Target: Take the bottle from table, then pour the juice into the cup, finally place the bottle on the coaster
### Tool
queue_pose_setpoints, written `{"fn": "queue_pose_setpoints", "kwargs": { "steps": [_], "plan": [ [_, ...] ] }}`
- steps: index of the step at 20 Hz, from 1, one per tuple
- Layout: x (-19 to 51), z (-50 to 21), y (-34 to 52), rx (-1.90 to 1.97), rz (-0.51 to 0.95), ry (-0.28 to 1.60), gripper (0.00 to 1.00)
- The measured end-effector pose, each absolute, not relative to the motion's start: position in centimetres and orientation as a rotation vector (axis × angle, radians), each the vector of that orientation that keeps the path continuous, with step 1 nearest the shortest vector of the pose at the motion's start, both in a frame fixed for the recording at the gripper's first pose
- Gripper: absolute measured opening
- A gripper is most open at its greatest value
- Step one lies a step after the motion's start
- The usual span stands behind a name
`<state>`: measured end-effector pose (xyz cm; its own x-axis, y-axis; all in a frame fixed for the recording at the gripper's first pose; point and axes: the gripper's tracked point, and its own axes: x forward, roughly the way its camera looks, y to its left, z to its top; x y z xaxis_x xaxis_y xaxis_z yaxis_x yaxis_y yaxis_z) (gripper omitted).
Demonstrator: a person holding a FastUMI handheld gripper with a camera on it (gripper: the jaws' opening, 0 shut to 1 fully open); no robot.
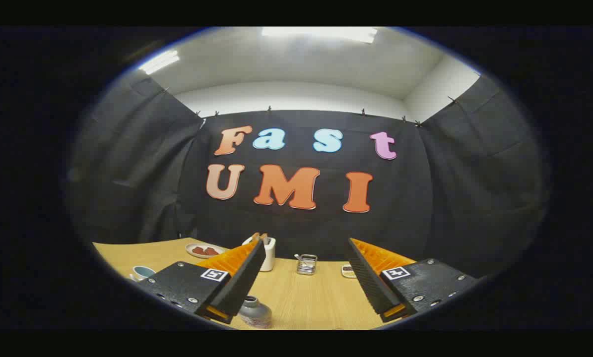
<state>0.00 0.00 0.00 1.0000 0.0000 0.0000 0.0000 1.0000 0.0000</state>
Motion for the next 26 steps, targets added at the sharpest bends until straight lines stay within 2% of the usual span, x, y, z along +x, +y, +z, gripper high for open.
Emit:
{"fn": "queue_pose_setpoints", "kwargs": {
  "steps": [17,26],
  "plan": [
    [-0.3,0.1,-0.8,0.039,-0.003,0.006,0.96],
    [-0.6,-3.5,0.6,0.074,0.060,0.043,0.96]
  ]
}}
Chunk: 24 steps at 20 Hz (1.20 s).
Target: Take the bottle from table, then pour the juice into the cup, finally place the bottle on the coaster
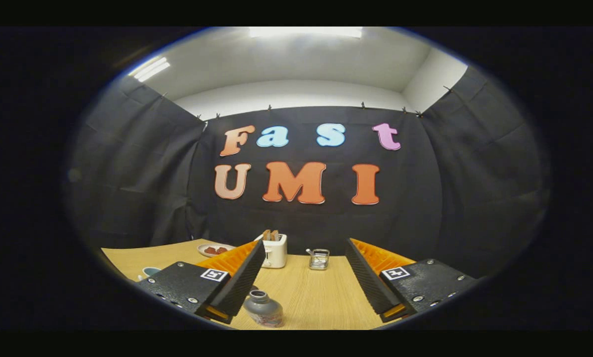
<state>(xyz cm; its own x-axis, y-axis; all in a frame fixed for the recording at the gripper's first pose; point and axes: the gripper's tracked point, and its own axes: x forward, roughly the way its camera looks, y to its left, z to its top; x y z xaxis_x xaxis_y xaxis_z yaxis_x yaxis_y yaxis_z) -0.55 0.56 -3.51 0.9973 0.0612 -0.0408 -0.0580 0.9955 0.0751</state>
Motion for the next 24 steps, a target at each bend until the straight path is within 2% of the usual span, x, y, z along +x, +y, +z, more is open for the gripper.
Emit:
{"fn": "queue_pose_setpoints", "kwargs": {
  "steps": [15,24],
  "plan": [
    [-2.4,-12.6,5.6,0.165,0.228,0.194,0.96],
    [-3.1,-18.3,7.6,0.131,0.264,0.283,0.97]
  ]
}}
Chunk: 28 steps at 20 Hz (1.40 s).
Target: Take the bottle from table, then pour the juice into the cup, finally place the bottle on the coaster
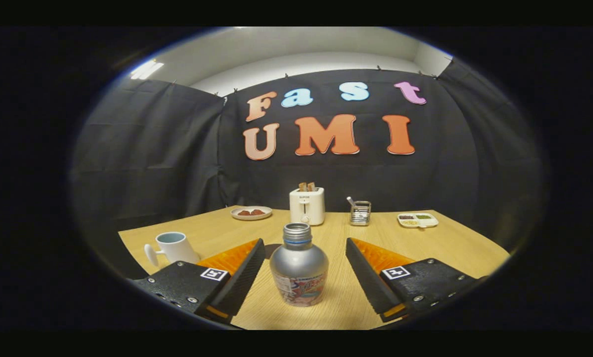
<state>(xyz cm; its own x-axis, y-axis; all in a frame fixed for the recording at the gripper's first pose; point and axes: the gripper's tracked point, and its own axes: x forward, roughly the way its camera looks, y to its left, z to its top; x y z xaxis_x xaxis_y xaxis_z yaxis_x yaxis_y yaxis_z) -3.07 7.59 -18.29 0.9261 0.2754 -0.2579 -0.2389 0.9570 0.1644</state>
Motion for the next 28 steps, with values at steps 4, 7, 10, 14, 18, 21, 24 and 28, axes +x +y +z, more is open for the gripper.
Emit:
{"fn": "queue_pose_setpoints", "kwargs": {
  "steps": [4,7,10,14,18,21,24,28],
  "plan": [
    [-3.3,-21.1,7.7,0.112,0.246,0.339,0.97],
    [-3.9,-22.6,8.4,0.101,0.256,0.372,0.96],
    [-4.0,-23.9,8.7,0.107,0.255,0.400,0.92],
    [-4.0,-25.3,8.7,0.111,0.238,0.438,0.84],
    [-3.8,-24.7,9.1,0.108,0.230,0.434,0.79],
    [-3.2,-23.3,9.3,0.055,0.228,0.400,0.78],
    [-2.5,-22.1,9.7,-0.031,0.218,0.362,0.79],
    [-1.4,-21.2,11.1,-0.126,0.215,0.326,0.79]
  ]
}}
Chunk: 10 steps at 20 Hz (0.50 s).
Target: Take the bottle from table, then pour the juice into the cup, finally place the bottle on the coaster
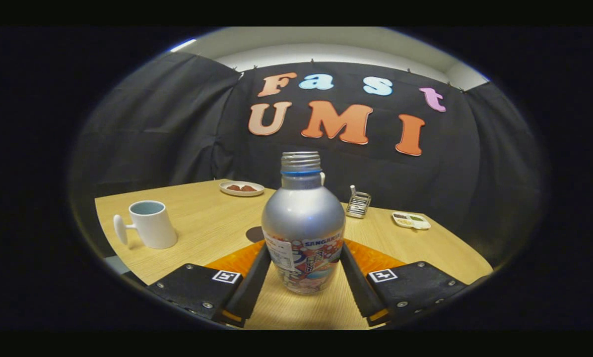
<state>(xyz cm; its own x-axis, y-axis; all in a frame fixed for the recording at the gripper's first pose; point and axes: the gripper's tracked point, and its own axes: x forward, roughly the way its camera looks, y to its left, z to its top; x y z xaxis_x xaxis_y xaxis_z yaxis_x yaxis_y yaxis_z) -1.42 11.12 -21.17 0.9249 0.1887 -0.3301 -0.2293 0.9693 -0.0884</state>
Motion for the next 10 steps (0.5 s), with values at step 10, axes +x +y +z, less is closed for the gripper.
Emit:
{"fn": "queue_pose_setpoints", "kwargs": {
  "steps": [10],
  "plan": [
    [0.3,-19.8,15.1,-0.467,0.206,0.208,0.79]
  ]
}}
